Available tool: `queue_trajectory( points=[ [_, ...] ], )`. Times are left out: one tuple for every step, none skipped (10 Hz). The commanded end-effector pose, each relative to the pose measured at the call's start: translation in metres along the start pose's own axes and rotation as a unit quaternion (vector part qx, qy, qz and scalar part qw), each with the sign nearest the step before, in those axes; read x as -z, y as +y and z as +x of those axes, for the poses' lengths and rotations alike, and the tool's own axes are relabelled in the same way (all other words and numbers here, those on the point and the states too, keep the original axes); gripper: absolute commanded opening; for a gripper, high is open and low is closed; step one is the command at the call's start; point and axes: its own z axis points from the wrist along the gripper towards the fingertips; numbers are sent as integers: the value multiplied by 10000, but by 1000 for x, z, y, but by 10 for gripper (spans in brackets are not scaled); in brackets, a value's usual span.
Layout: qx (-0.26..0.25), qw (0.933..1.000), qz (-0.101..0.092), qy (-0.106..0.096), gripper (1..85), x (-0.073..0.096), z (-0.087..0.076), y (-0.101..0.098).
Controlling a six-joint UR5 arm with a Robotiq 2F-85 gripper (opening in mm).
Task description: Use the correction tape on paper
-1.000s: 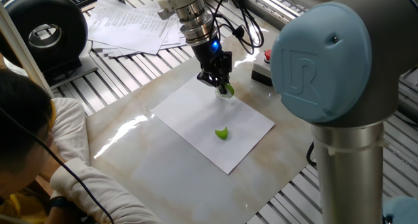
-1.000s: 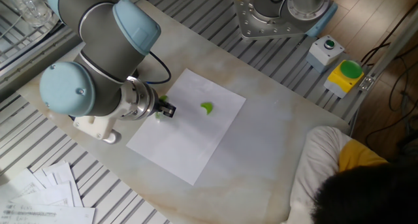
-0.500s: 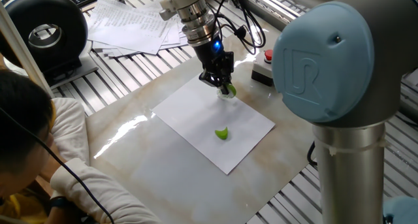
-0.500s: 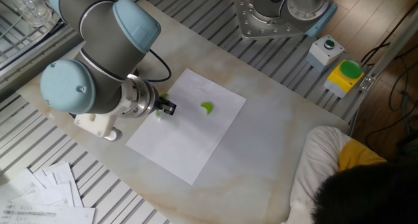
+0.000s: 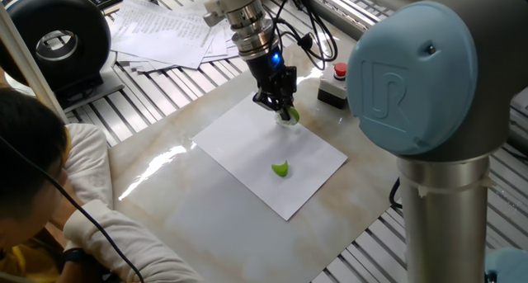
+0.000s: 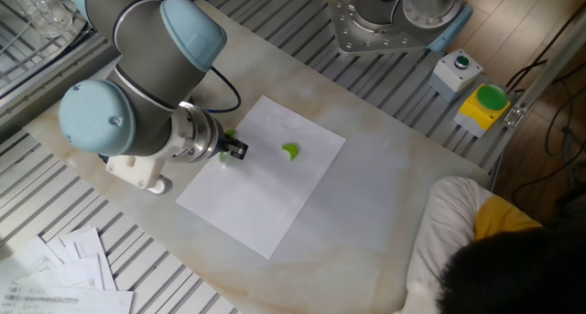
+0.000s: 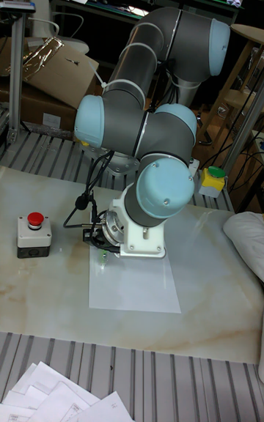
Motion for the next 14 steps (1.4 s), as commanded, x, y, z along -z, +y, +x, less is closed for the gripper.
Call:
queue_trajectory(
  points=[
    [-20, 10000, -67, 14, 10, 2, 2, 5],
    [-27, 10000, -67, 14, 10, 1, 2, 4],
    [-24, 10000, -74, 13, 10, 0, 2, 3],
    [-16, 10000, -74, 13, 10, -2, 3, 2],
    [-20, 10000, -65, 7, 10, -3, 3, 2],
    [-27, 10000, -62, -8, 10, -4, 3, 1],
    [-31, 10000, -59, 8, 10, -3, 4, 2],
    [-54, 10000, -40, 44, 10, -1, 6, 3],
    [-77, 9999, -41, 51, 10, -1, 6, 5],
    [-81, 9999, -48, 50, 10, -1, 6, 5],
    [-81, 9999, -48, 50, 10, -2, 6, 5],
    [-81, 9999, -46, 42, 10, -3, 6, 3],
    [-58, 10000, -46, 42, 10, -5, 7, 2],
    [-58, 10000, -33, 45, 10, -7, 8, 0]
  ],
)
